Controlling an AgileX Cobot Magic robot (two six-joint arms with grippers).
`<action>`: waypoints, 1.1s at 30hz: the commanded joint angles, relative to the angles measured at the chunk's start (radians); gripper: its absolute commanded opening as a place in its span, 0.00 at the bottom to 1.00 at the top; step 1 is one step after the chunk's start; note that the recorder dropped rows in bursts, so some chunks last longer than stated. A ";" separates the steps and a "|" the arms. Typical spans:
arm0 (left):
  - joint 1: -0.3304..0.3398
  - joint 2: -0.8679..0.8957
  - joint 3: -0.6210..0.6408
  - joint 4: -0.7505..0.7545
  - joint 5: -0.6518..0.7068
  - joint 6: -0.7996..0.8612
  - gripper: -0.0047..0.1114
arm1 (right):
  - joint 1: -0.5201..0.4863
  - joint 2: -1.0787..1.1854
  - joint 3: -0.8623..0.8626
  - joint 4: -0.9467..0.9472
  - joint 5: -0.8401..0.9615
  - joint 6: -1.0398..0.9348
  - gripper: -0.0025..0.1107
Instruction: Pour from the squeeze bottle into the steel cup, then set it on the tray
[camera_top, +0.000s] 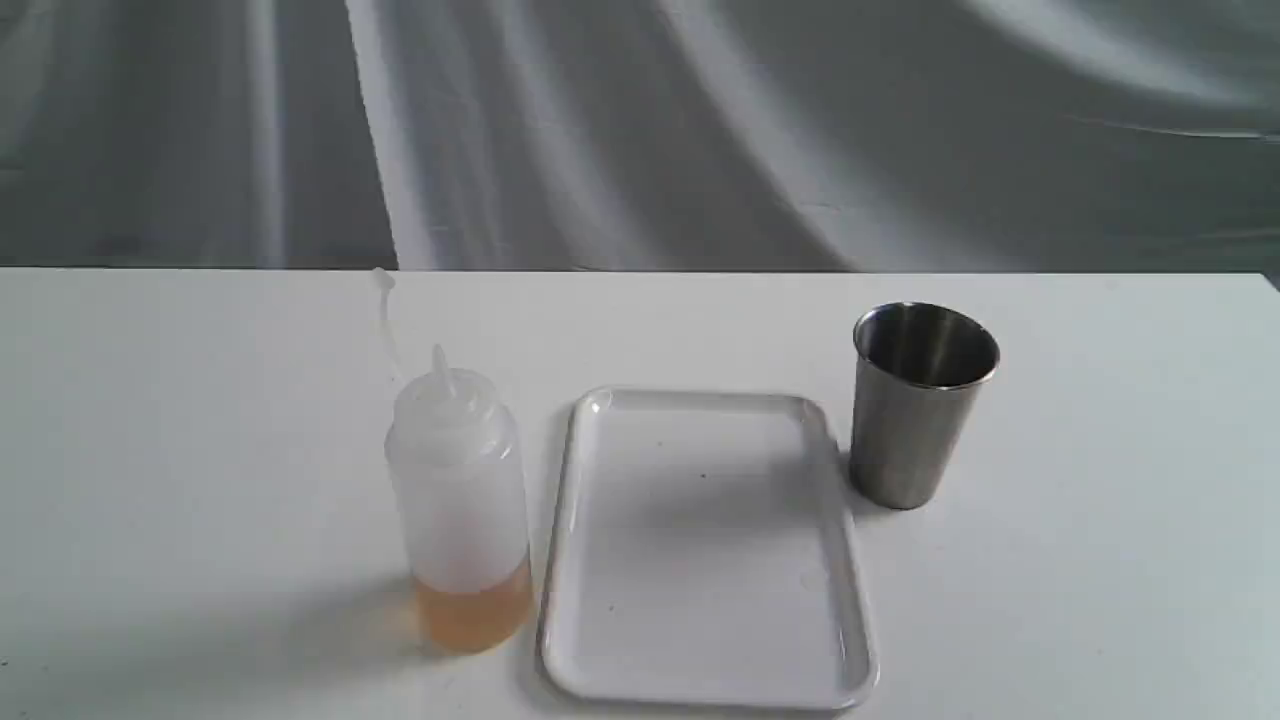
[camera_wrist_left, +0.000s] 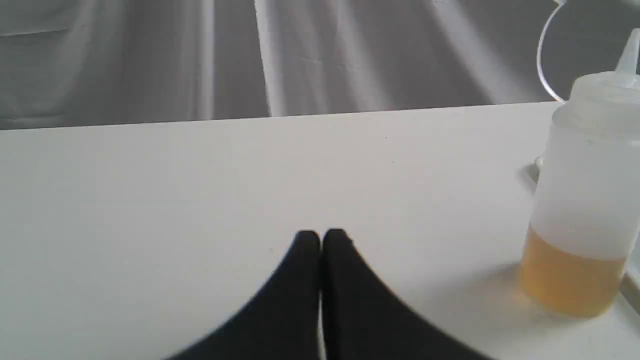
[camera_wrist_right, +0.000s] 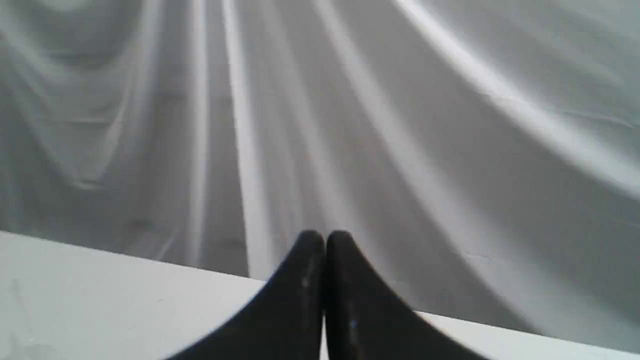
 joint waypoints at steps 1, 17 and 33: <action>0.002 -0.003 0.004 -0.001 -0.008 -0.002 0.04 | 0.129 0.108 -0.032 -0.075 -0.072 -0.010 0.02; 0.002 -0.003 0.004 -0.001 -0.008 -0.005 0.04 | 0.480 0.613 0.043 -0.151 -0.478 -0.010 0.02; 0.002 -0.003 0.004 -0.001 -0.008 -0.004 0.04 | 0.483 1.049 0.209 -0.133 -1.030 -0.010 0.02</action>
